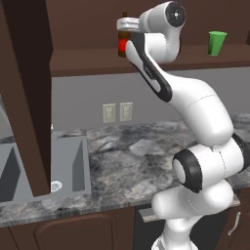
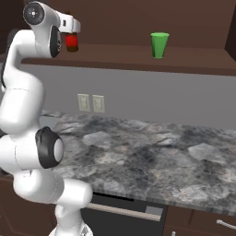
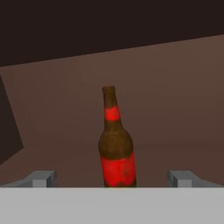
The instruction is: Open the cabinet directly in front. Then move the beer and the cup to the dining counter with the candle on it.
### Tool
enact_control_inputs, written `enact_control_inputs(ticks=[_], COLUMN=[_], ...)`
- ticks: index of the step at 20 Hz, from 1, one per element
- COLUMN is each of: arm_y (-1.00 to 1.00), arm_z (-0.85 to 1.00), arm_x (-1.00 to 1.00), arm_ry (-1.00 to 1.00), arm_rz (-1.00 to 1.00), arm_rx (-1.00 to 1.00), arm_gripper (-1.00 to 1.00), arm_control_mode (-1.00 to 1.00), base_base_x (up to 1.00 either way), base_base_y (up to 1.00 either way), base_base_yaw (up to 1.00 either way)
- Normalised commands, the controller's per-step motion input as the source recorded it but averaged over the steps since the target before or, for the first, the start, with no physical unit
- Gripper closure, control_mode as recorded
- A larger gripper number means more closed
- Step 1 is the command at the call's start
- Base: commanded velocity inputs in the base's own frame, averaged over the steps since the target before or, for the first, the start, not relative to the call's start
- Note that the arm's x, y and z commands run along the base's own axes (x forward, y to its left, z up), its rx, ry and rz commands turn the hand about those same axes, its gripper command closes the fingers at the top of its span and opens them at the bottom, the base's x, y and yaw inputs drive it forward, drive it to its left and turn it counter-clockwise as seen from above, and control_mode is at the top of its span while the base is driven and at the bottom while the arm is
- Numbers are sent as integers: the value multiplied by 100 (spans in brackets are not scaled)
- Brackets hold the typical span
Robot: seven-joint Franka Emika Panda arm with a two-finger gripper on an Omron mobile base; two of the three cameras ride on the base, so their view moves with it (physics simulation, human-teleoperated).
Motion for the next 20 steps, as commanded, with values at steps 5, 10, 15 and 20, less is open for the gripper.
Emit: enact_control_inputs(ticks=[5, 10, 15, 20], arm_y=[5, 7, 5, 3], arm_z=[-4, -5, -2, 0], arm_x=[35, 35, 35, 34], arm_ry=[0, 0, 0, 0], arm_rz=[0, 0, 0, 0], arm_rx=[0, 0, 0, 0], arm_gripper=[-100, -100, -100, -100], arm_control_mode=[-100, -100, -100, -100], base_base_x=[0, 0, 0, 0], base_base_y=[0, 0, 0, 0], base_base_yaw=[0, 0, 0, 0])
